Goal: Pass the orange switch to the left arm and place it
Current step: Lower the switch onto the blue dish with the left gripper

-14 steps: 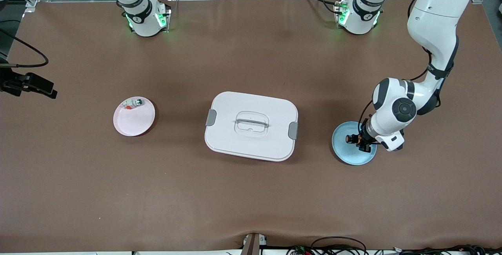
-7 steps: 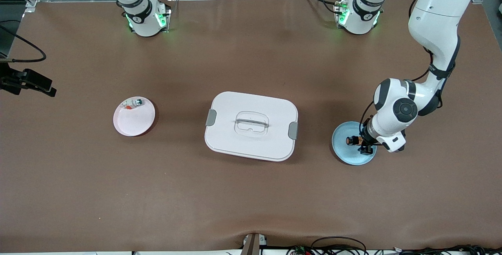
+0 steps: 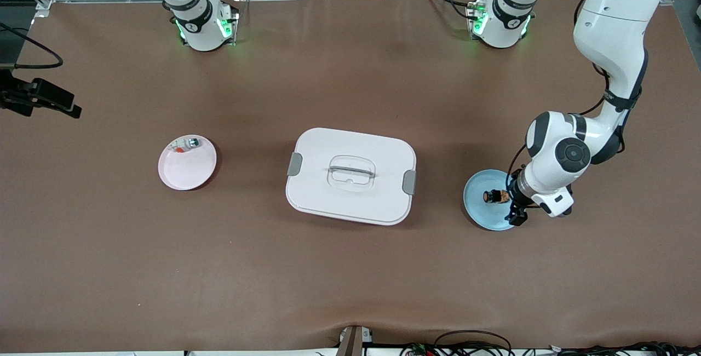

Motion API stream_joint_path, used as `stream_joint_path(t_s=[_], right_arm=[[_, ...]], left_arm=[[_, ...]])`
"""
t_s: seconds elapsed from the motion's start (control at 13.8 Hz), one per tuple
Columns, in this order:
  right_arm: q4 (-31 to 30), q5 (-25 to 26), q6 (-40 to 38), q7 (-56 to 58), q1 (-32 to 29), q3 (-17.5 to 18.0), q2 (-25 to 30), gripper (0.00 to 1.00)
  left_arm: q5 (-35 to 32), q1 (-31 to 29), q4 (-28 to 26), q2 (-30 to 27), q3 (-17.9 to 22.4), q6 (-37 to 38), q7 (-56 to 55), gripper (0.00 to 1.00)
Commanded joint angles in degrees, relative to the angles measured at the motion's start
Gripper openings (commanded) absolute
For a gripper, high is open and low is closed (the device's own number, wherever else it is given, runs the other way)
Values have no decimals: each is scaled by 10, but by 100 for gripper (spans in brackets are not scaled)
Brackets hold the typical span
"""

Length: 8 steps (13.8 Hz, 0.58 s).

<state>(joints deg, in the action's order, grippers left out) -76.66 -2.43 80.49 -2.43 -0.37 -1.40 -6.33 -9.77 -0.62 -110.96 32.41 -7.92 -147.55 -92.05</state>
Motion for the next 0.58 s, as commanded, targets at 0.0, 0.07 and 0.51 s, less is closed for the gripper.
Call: stream_joint_path(t_s=[0.0,0.07,0.51], right_arm=[[11,-12,-9,8,-7,2,4,100],[11,-12,-10,8,-9,0,5,100],[9,-10,-30,111,-8,-26,10,100]], left_arm=[[-9,-22,7,-3,-7,6,-7,100],[-7,-18,8,-3,-8,6,-7,100],[-3,-2,11,-5,-5,8,24,100]])
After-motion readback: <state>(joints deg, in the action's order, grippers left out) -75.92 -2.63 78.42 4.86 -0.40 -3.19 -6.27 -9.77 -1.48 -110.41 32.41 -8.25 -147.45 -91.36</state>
